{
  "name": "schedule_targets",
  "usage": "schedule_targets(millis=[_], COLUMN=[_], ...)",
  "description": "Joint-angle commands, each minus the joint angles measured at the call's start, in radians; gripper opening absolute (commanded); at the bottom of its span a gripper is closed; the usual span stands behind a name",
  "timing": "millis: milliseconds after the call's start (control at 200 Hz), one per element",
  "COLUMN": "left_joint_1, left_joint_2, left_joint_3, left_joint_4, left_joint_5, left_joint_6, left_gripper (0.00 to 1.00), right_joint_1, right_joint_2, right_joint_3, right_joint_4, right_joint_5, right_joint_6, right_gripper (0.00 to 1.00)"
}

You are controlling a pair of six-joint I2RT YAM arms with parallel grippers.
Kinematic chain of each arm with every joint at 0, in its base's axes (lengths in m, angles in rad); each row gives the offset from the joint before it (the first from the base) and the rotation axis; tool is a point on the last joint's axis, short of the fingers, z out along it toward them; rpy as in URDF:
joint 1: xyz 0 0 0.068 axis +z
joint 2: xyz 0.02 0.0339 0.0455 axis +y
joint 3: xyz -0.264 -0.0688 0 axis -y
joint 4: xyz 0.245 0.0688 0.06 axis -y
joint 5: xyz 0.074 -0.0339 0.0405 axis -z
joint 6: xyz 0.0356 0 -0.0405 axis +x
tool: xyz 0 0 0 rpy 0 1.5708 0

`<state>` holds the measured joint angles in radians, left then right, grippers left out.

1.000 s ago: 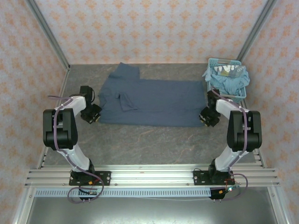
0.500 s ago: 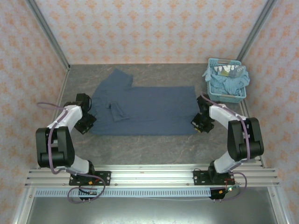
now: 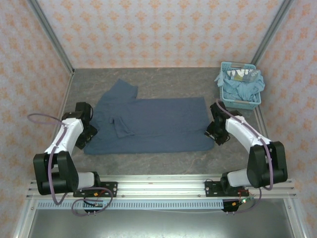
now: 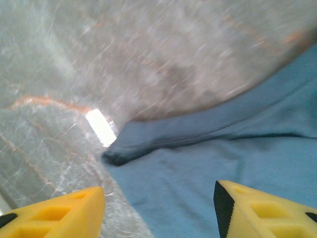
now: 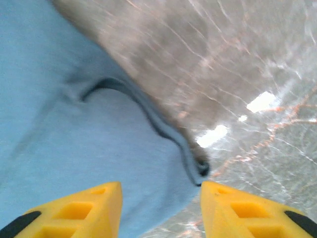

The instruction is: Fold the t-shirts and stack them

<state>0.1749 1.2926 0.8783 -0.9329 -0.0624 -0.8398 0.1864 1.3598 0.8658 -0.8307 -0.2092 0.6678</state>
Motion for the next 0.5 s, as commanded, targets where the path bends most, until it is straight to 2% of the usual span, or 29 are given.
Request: schedule_targets(millis=[0,90,170,295,390,495], left_joint_1=[-0.044,-0.132,-0.226,-0.313,-0.319,-0.319], left_joint_2=[-0.02,0.002,0.043,0.126,0.178,0.24], left_joint_3=[0.03,0.005,-0.01,-0.02,-0.045,-0.005], left_joint_4=[0.072,0.225,0.322,0.34,0.368,0.302], left_joint_5=[0.146,0.319,0.389,0.371,0.361,0.306], left_joint_6=[-0.018,-0.072,-0.14,-0.207,-0.22,-0.184], left_gripper=[0.63,0.65,0.69,0.7,0.69,0.69], right_joint_1=[0.034,0.071,0.115,0.201,0.225,0.23], right_joint_2=[-0.023,0.008,0.05,0.092,0.116,0.128], right_joint_3=[0.035,0.036,0.051,0.099,0.107,0.101], right_joint_4=[0.073,0.201,0.327,0.447,0.491,0.503], right_joint_5=[-0.03,-0.16,-0.291,-0.384,-0.392,-0.391], right_joint_6=[-0.03,-0.046,-0.046,-0.039,-0.003,0.018], right_gripper=[0.5,0.55,0.59,0.65,0.66,0.66])
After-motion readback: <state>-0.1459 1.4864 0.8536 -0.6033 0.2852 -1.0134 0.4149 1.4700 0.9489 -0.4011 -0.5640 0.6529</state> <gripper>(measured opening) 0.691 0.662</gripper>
